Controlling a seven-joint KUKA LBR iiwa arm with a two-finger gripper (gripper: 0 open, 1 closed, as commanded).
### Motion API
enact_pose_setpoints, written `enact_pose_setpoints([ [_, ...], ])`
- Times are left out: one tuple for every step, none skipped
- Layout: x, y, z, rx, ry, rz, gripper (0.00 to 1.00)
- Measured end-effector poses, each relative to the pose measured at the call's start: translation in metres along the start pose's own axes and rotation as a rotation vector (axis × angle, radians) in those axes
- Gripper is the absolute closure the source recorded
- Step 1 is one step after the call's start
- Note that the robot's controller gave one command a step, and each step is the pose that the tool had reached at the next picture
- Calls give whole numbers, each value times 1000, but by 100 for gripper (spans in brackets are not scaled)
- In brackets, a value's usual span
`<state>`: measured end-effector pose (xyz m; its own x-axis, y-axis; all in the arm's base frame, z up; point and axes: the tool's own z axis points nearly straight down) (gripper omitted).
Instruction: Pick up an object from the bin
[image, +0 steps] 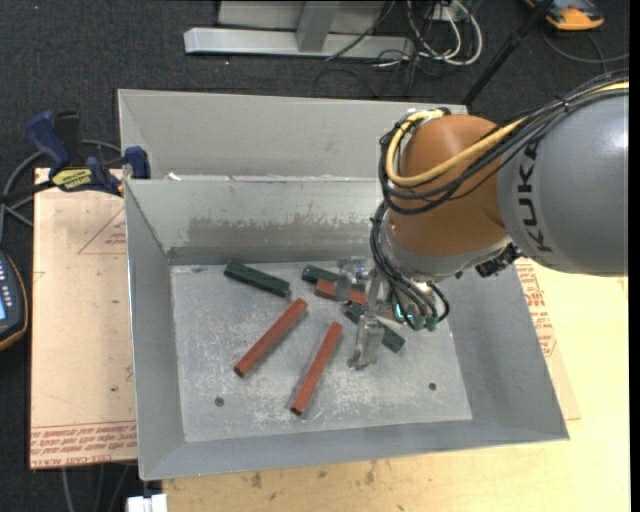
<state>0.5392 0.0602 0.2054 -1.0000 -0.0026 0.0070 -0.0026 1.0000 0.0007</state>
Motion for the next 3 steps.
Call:
enact_pose_setpoints([
  [-8,29,137,0,-4,-523,0],
  [-8,30,137,1,-6,-520,0],
  [-9,30,137,1,-7,-517,0],
])
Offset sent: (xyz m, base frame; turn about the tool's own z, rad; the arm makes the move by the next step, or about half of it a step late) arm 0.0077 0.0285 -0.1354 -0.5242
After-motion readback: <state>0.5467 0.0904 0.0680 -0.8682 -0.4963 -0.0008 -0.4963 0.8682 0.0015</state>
